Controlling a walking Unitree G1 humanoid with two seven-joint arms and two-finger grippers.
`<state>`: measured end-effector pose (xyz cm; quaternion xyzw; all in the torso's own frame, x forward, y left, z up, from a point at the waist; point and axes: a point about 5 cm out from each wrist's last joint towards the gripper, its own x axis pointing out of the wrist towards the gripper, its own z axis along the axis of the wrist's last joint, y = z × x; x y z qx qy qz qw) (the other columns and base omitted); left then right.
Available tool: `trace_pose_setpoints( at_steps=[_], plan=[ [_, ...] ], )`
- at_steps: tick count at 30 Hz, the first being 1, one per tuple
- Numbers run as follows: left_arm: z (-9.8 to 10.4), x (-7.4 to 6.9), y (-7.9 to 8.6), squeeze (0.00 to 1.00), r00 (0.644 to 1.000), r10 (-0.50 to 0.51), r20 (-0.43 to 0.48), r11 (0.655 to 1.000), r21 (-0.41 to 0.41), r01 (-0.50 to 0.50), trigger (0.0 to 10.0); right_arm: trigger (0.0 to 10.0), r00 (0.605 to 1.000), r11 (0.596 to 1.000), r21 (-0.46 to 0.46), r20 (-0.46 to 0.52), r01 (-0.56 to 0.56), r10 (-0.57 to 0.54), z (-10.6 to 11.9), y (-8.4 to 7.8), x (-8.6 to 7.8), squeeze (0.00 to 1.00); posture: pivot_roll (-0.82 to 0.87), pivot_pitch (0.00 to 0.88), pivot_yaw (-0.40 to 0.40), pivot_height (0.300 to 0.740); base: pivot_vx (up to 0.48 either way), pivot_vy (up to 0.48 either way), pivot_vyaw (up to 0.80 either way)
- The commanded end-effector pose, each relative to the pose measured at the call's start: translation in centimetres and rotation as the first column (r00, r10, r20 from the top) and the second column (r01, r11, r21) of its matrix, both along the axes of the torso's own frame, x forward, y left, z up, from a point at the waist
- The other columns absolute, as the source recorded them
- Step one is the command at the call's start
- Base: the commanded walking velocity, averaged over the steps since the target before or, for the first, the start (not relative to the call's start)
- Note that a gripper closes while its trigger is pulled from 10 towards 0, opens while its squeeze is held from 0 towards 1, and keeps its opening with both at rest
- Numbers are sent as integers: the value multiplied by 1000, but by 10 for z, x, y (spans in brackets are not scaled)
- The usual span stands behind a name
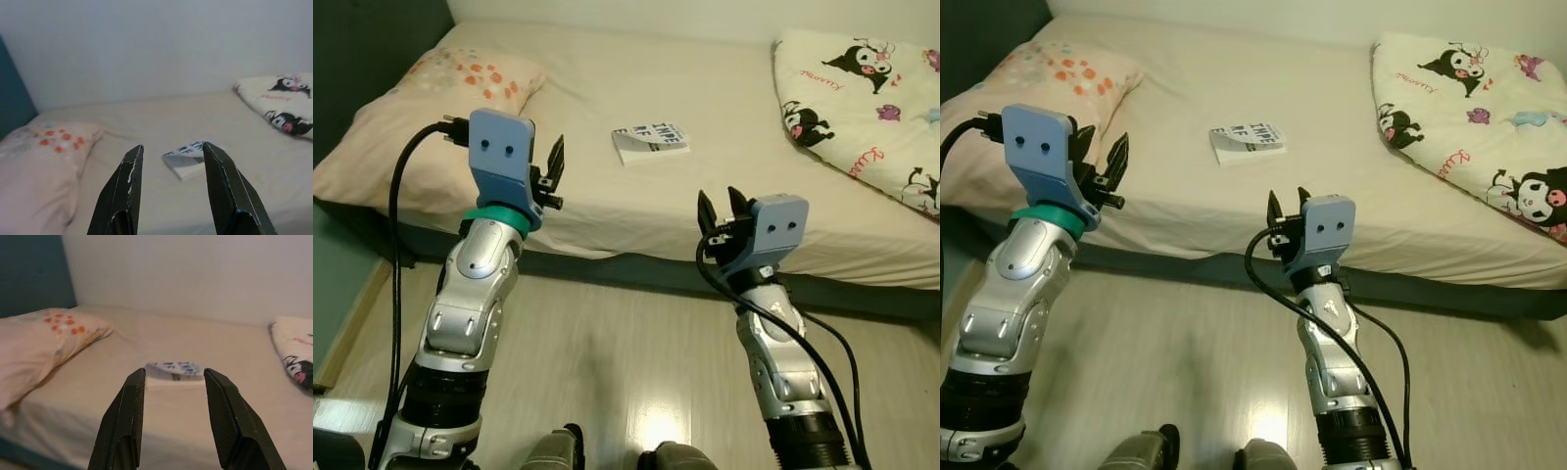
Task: Clean up the room
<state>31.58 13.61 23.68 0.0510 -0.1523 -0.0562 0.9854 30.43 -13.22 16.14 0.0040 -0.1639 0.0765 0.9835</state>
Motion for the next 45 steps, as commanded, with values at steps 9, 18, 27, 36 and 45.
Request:
trace_pose_setpoints(
  at_steps=[9, 18, 27, 36, 45],
  plan=[
    [-6, 1, 0, 0, 1000, 7, -21, 1000, 4, -6, 10000, 10000, 1000, 999, -46, -28, -2, 1, -8, -1, -2, 0, -60, 79, 34, 738, 480, 0, 334],
    [-7, 1, 0, 0, 1000, 14, -24, 1000, 5, -14, 10000, 10000, 999, 999, -35, -32, -17, 15, -9, 0, -3, 0, -59, 81, 31, 738, 480, 0, 254],
    [-14, 2, 5, 0, 997, 49, -55, 998, 27, -48, 10000, 10000, 996, 996, -34, -42, -77, 76, -11, 7, -5, 0, -58, 83, 29, 738, 471, 0, 0],
    [-17, 1, 6, 0, 997, 45, -65, 999, 22, -44, 10000, 10000, 994, 995, -15, -48, -96, 95, -11, 8, -6, 0, -58, 86, 27, 738, 291, 0, 0],
    [-18, 0, 3, 0, 997, 30, -71, 999, 24, -29, 10000, 10000, 994, 995, -8, -51, -97, 97, -12, 6, -6, 0, -60, 86, 27, 738, 0, 0, 0]
  ],
)
